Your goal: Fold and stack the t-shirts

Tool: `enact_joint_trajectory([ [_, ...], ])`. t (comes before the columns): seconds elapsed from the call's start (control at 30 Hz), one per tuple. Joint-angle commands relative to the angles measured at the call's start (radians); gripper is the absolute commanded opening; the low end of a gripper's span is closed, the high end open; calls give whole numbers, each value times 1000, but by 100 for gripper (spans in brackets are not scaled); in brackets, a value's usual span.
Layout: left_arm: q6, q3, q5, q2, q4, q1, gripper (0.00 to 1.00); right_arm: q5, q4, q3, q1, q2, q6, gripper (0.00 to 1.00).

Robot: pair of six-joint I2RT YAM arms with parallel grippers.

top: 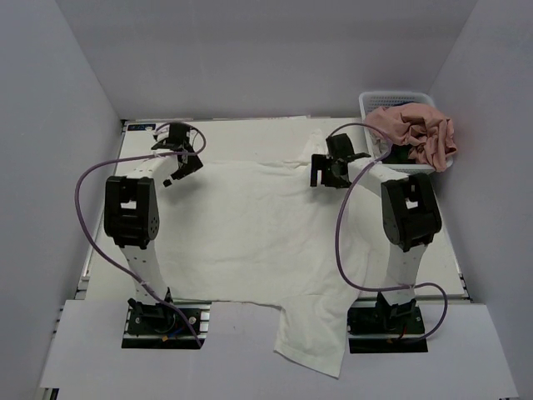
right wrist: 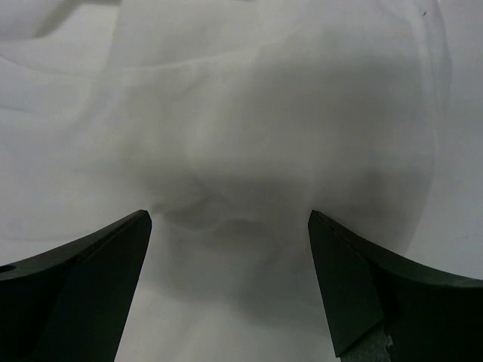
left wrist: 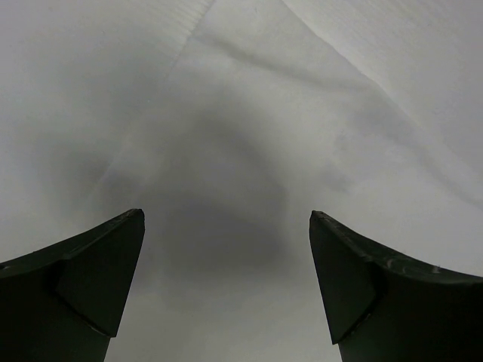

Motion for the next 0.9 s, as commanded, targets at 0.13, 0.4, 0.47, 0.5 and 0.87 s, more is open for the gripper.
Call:
enact_joint_trajectory([
  [0.13, 19, 130, 17, 162, -13, 13, 100, 44, -99, 217, -10, 202, 16, 90],
  [0.4, 10, 562, 24, 481, -176, 84, 100, 31, -256, 719, -49, 521, 21, 90],
  [0.47, 19, 722, 62, 552, -216, 98, 100, 3, -276, 847, -64, 610, 6, 90],
  [0.5, 19, 766, 79, 608, -216, 108, 100, -23, -265, 904, -66, 627, -1, 90],
  [0.87, 104, 730, 92, 329, -190, 119, 100, -36, -115, 864, -35, 346, -232, 90],
])
